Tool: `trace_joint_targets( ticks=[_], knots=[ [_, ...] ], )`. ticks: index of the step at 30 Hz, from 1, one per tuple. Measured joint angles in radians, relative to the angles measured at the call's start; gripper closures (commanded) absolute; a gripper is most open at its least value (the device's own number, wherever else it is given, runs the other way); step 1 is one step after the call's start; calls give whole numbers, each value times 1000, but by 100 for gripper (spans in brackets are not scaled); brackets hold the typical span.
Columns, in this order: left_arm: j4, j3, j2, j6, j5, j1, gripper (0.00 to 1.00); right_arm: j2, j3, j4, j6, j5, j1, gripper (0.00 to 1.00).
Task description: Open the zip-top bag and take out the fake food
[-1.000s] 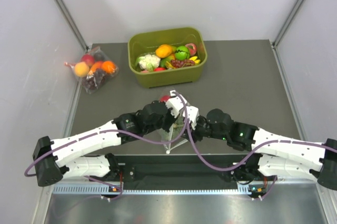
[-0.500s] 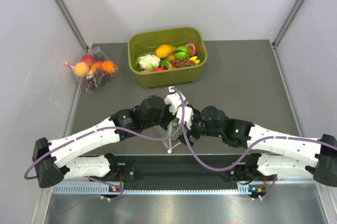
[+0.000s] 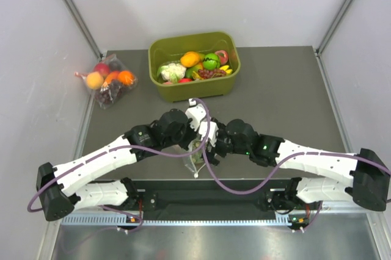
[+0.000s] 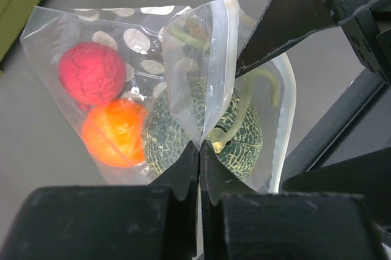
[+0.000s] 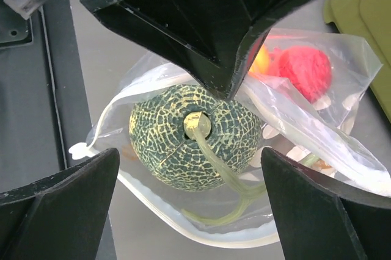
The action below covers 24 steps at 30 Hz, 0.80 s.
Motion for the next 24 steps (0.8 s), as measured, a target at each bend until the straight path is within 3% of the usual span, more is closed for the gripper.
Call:
trace_joint_targets(
  ticks=[10, 24],
  knots=[
    [82, -1, -5, -19, -79, 0, 100, -4, -4, 89, 28, 28, 7, 2],
    [260, -5, 64, -22, 77, 38, 100, -249, -153, 67, 170, 61, 15, 1]
  ],
)
